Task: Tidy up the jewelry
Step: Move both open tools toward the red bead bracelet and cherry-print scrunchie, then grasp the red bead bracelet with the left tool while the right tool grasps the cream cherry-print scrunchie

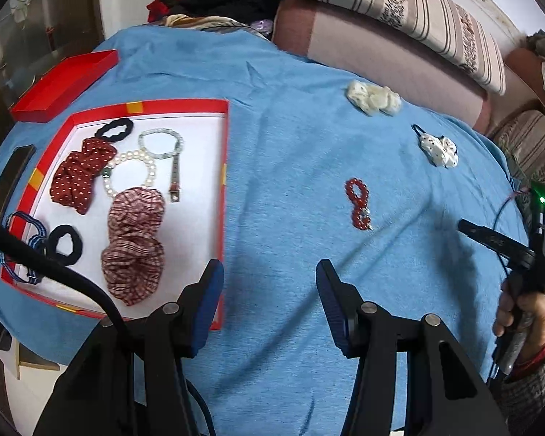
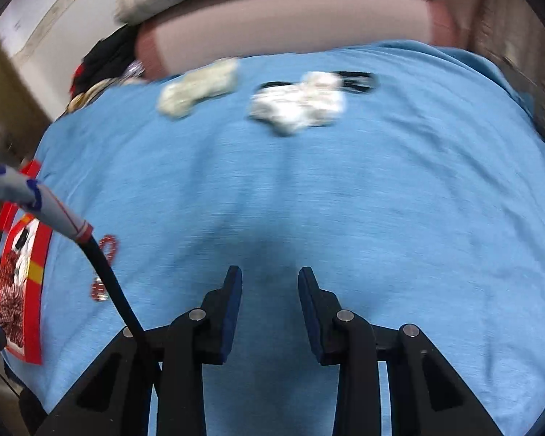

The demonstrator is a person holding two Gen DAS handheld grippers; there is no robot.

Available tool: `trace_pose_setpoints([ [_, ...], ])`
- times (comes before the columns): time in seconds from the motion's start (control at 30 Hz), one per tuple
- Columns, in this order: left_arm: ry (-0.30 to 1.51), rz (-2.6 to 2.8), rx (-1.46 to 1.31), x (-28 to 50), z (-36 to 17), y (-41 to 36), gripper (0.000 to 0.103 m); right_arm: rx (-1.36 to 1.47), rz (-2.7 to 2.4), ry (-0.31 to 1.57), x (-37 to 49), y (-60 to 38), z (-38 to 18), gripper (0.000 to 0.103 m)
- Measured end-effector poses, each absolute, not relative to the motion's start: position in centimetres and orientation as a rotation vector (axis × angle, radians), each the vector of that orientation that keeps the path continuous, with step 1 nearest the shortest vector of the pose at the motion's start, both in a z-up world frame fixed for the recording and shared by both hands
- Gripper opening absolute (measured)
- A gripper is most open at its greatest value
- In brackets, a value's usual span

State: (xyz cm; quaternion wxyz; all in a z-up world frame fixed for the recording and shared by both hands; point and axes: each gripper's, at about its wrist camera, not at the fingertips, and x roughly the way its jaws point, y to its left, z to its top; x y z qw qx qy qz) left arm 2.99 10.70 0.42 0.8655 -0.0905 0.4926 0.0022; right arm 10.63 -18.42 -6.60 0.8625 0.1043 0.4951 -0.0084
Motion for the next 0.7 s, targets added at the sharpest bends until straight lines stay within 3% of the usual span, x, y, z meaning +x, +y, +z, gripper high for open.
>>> trace_pose_setpoints([
  [0.7,1.162,-0.166,-0.147,15.0,-6.8,1.8,0.051,0.289,0.014,1.013,10.4,-21.4,-7.2,0.036],
])
